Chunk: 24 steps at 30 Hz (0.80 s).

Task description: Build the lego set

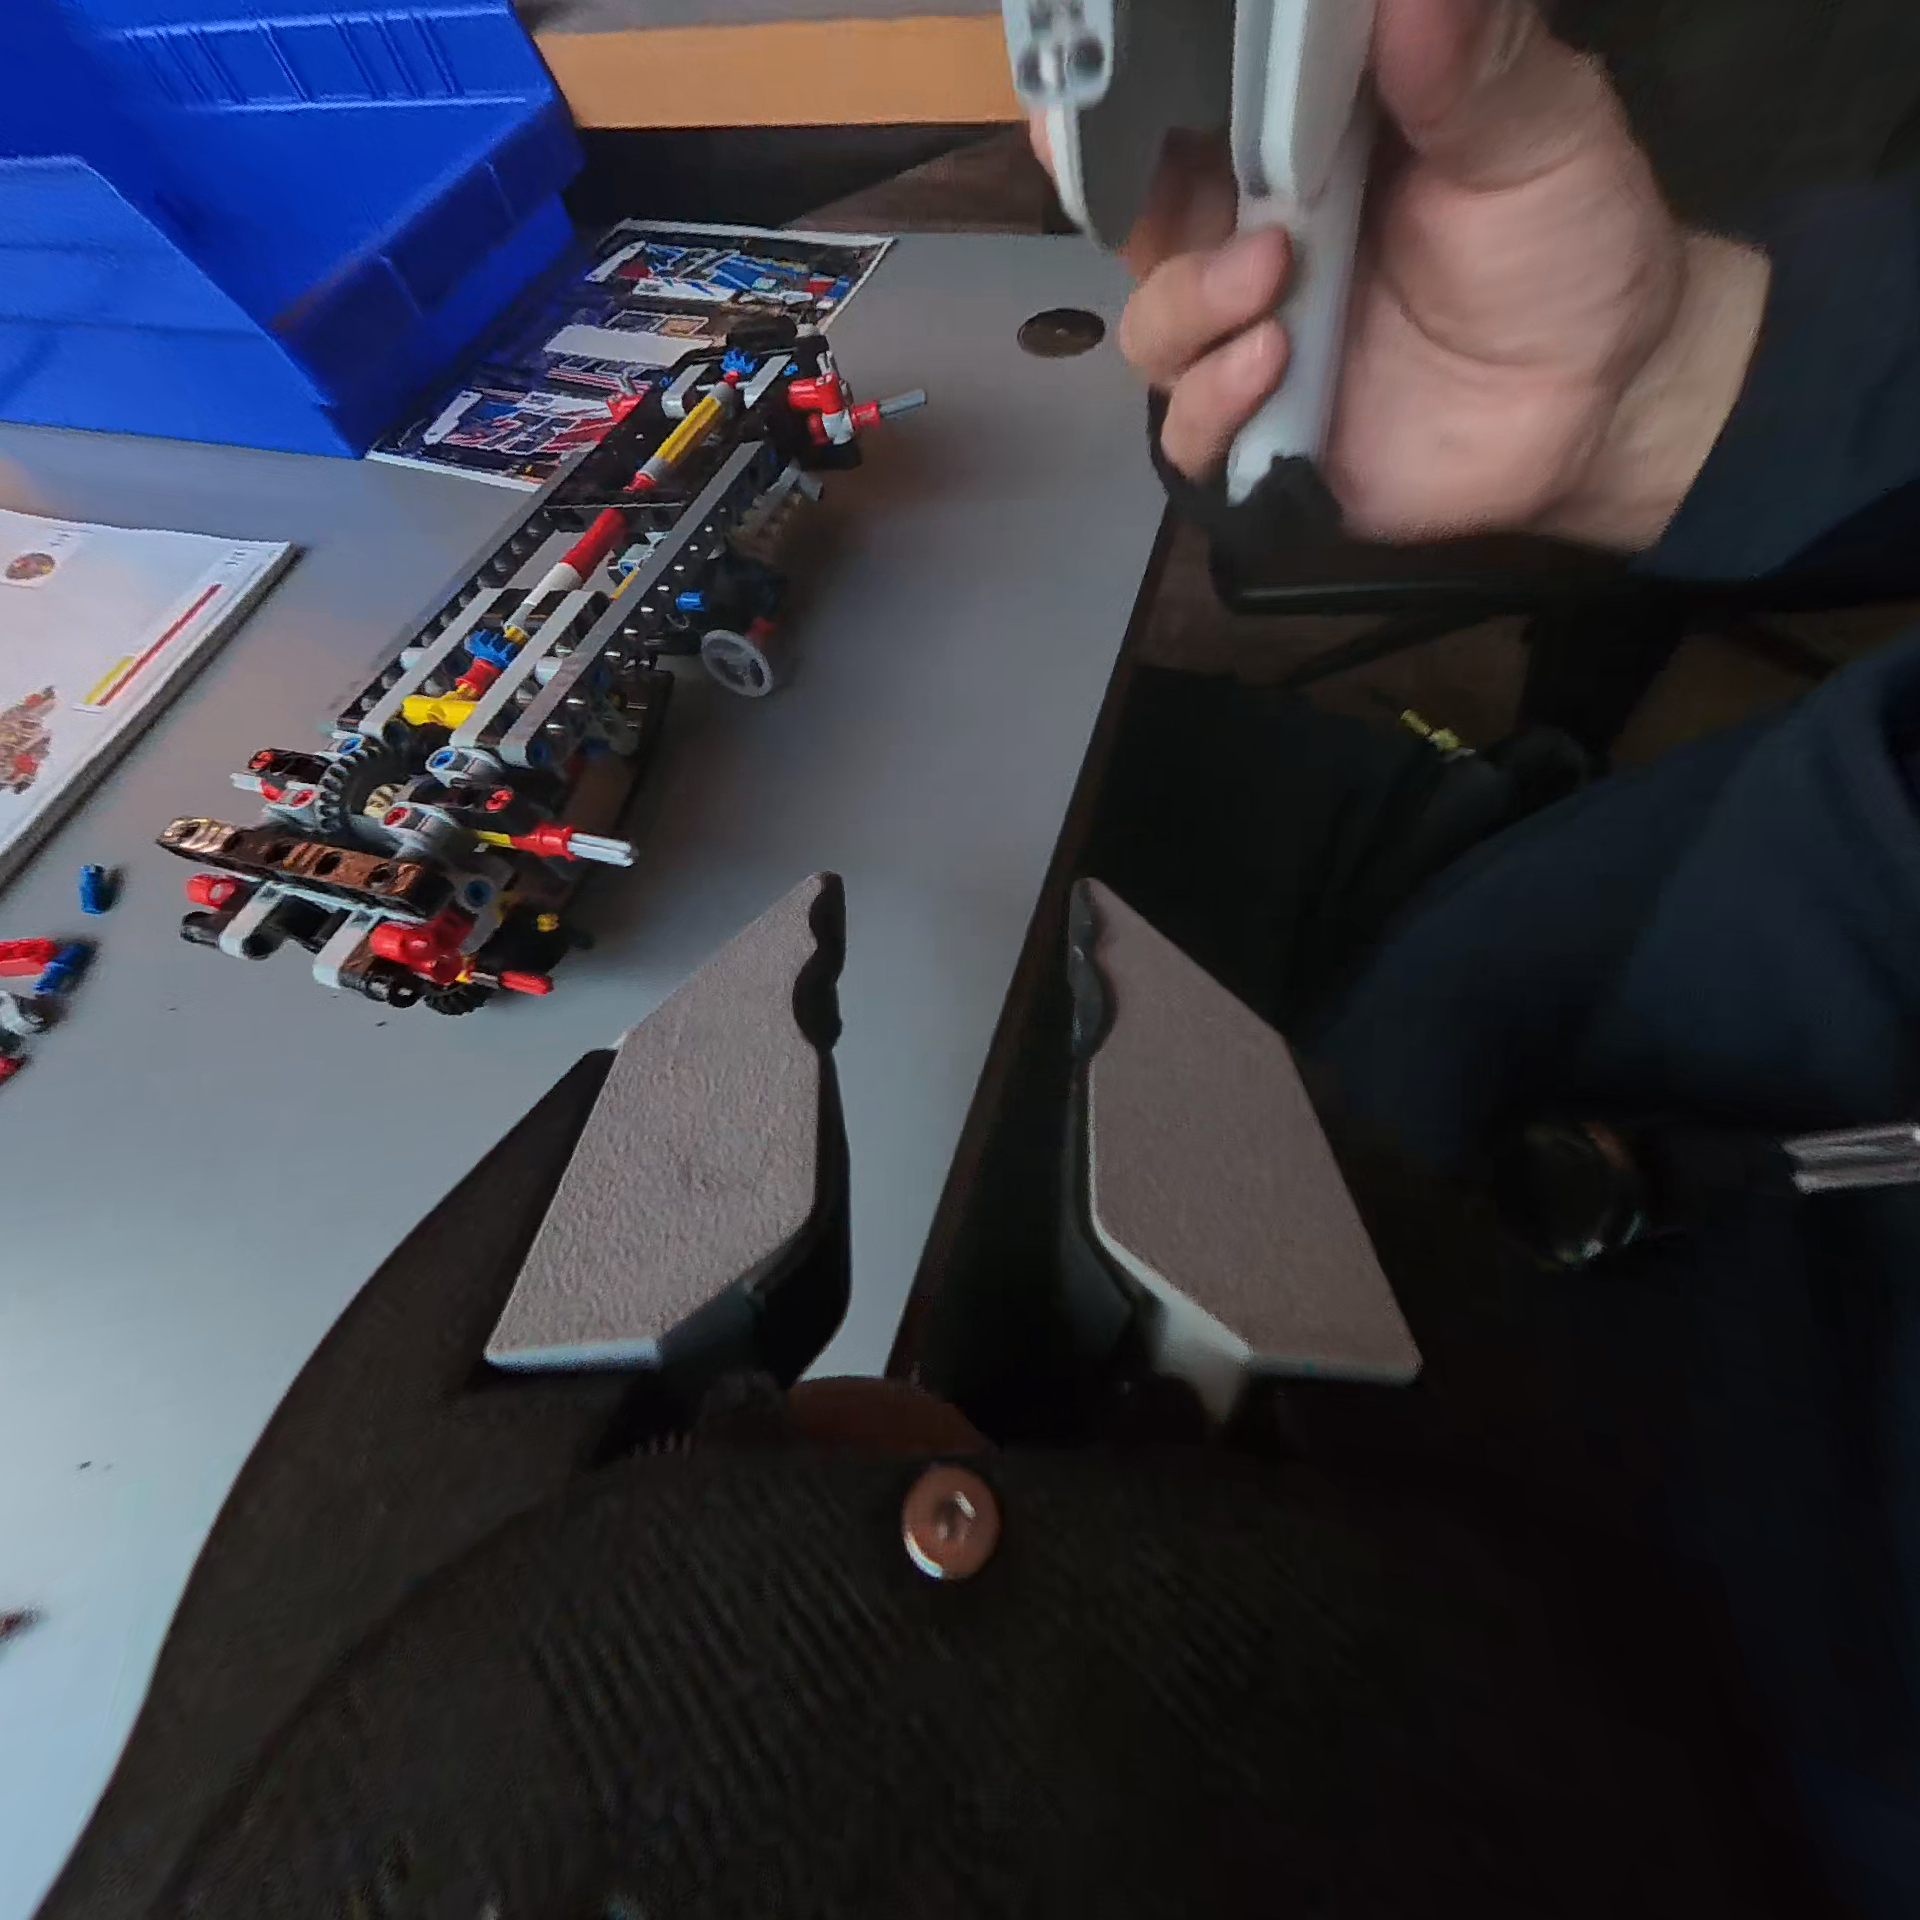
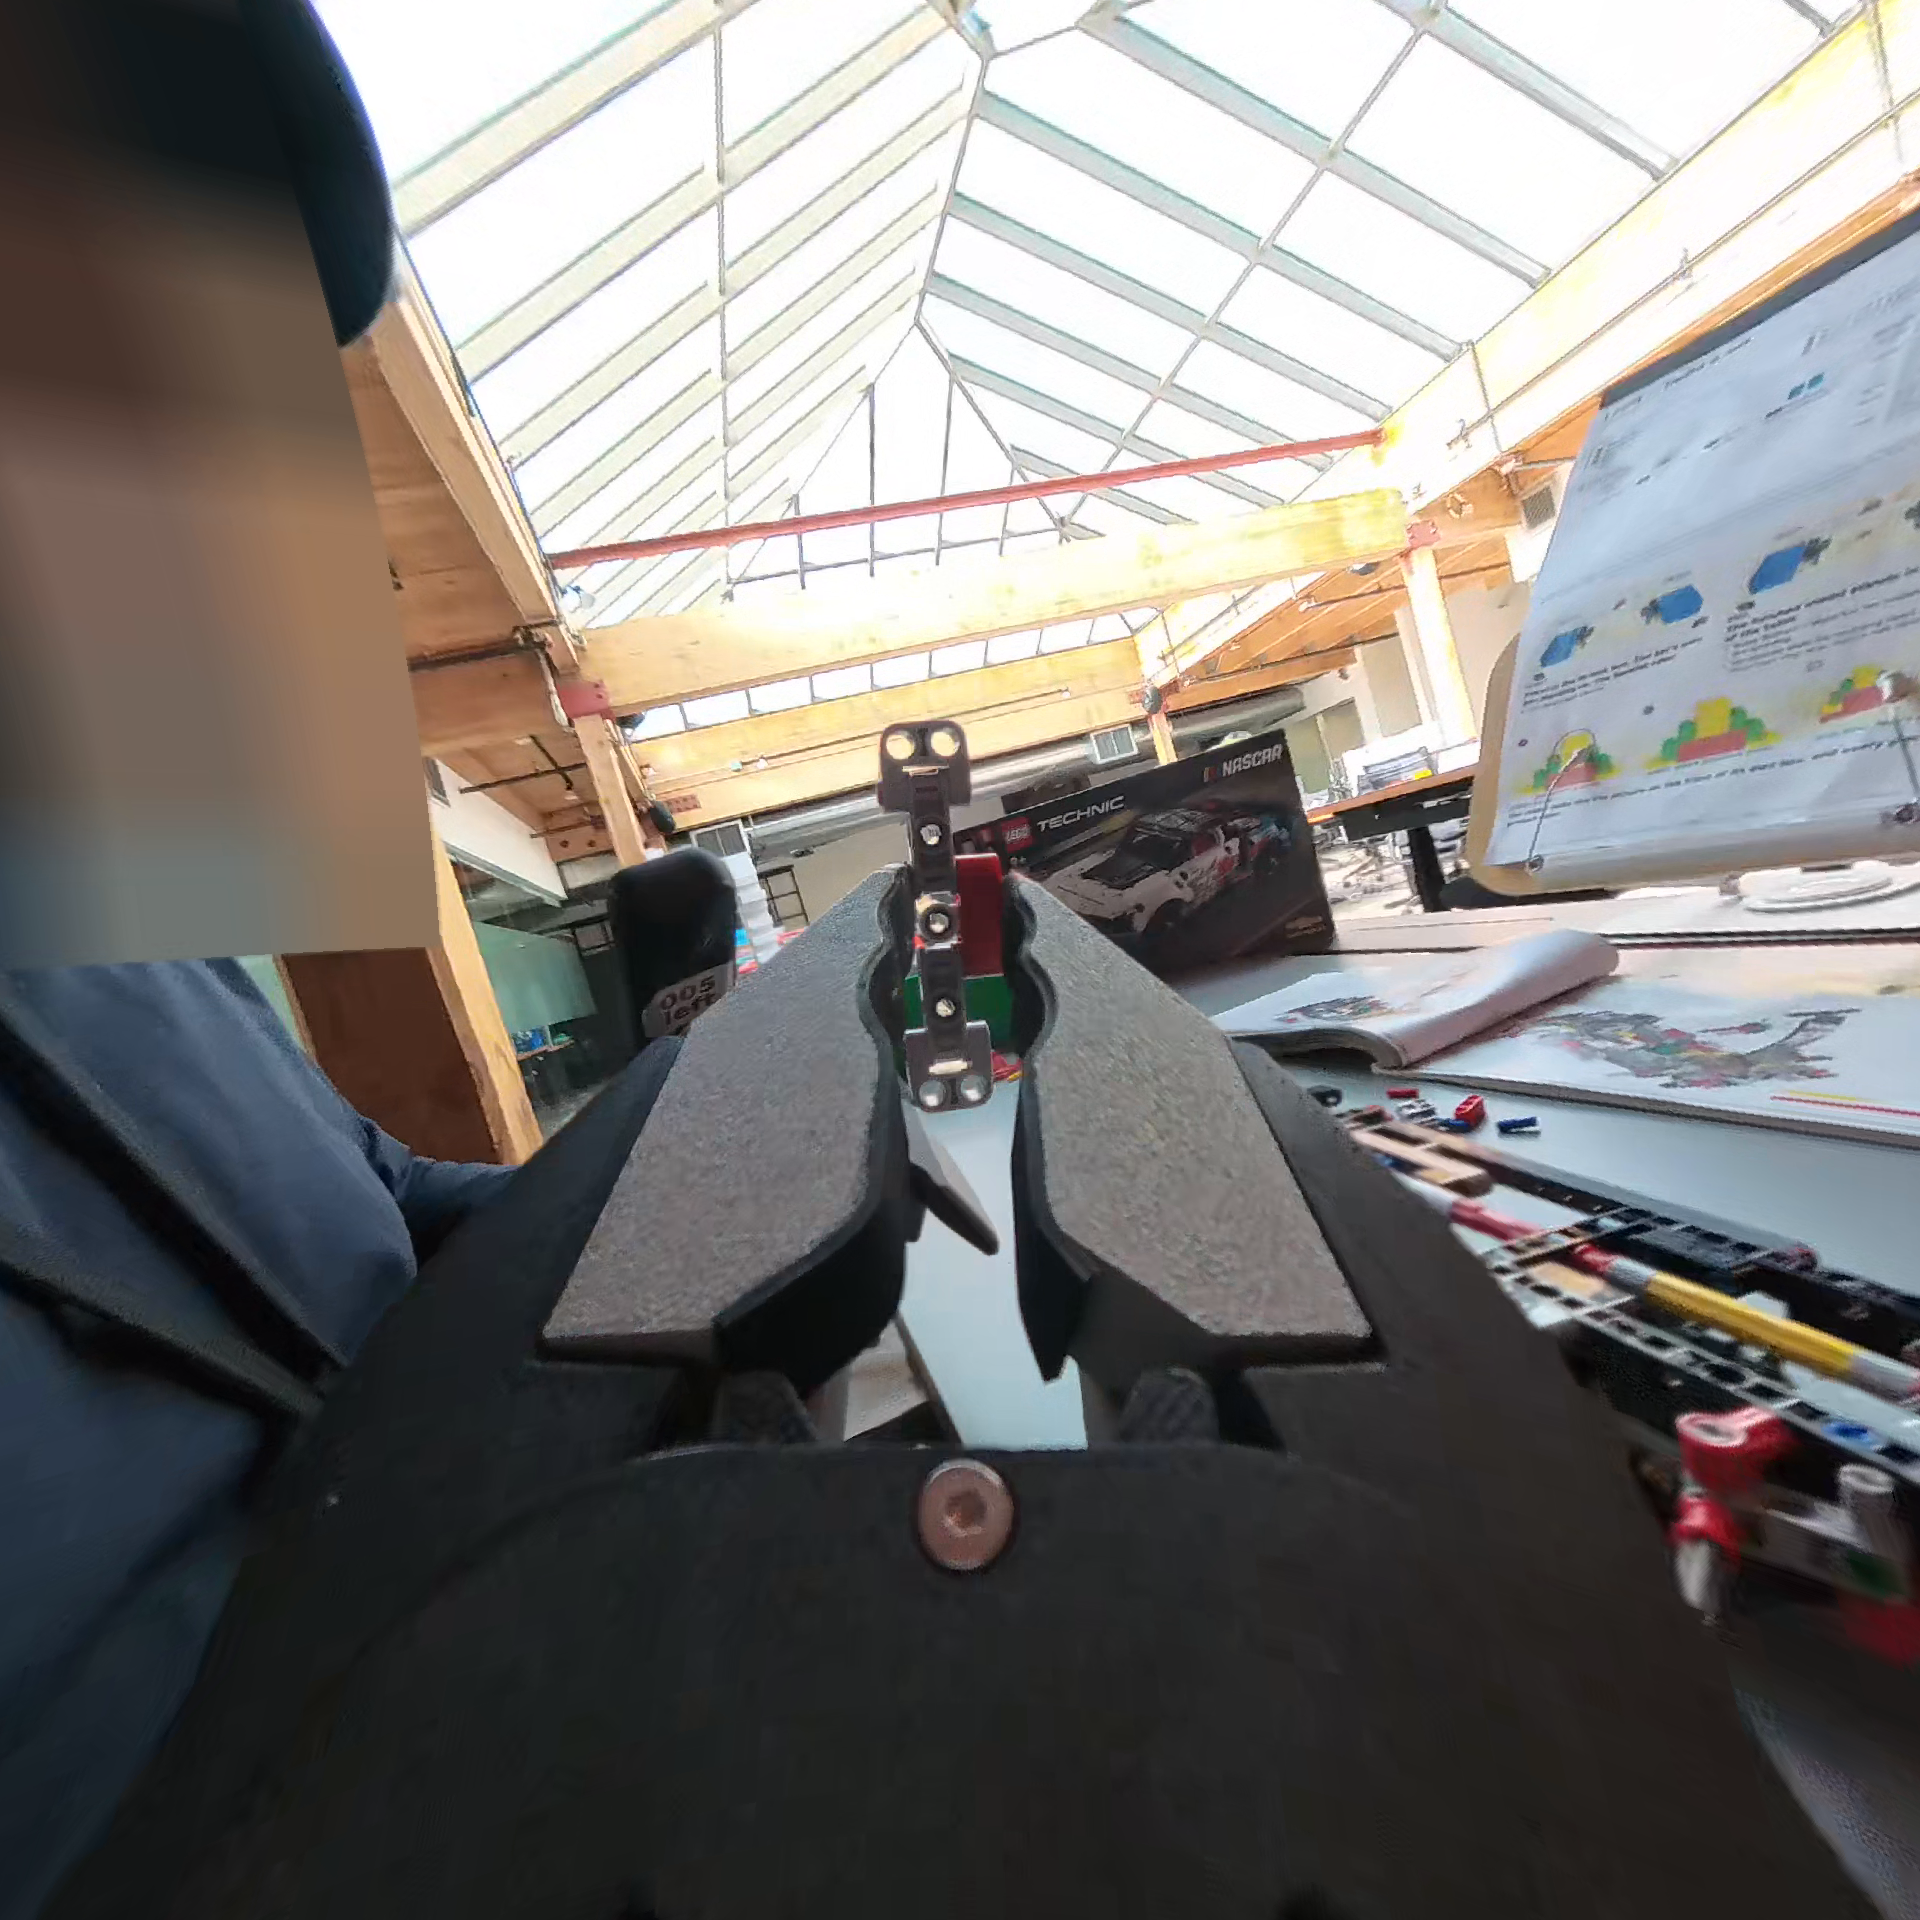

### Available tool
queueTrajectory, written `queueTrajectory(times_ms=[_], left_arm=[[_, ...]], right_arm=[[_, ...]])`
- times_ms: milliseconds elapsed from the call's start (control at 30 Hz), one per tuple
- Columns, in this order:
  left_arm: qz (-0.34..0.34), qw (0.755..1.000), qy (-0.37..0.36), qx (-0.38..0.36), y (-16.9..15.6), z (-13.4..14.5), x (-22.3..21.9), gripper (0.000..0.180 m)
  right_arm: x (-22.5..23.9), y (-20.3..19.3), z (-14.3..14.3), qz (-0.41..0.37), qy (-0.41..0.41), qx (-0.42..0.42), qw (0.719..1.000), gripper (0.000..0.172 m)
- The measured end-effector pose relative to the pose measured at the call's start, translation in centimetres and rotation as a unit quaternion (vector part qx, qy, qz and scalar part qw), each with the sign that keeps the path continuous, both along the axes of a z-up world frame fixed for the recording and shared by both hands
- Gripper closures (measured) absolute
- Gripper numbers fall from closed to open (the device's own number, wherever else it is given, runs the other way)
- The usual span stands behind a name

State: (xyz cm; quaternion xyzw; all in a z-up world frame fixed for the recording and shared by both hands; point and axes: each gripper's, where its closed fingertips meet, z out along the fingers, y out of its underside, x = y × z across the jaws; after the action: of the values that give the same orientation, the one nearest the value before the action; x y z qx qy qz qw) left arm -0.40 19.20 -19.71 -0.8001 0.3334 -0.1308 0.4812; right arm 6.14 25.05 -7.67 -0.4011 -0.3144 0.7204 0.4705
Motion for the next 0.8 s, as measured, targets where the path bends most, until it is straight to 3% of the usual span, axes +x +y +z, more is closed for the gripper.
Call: queueTrajectory(times_ms=[100, 267, 500, 800], left_arm=[[-0.015, 0.999, -0.037, -0.014, -0.2, -0.1, 1.6, 0.141], [0.024, 0.999, 0.021, 0.000, 0.2, -0.9, -1.1, 0.139], [0.108, 0.993, 0.055, 0.006, 2.3, -1.6, -6.8, 0.133], [0.116, 0.991, -0.008, -0.070, 4.8, -3.0, -9.7, 0.121]], right_arm=[[-0.9, -1.5, -0.8, 0.028, 0.004, 0.005, 1.000, 0.158], [0.4, -1.4, -0.7, 0.048, -0.002, 0.045, 0.998, 0.159], [5.2, 4.1, -0.2, -0.031, -0.012, 0.069, 0.997, 0.159], [6.1, 10.2, -5.4, -0.091, -0.165, -0.018, 0.982, 0.159]])
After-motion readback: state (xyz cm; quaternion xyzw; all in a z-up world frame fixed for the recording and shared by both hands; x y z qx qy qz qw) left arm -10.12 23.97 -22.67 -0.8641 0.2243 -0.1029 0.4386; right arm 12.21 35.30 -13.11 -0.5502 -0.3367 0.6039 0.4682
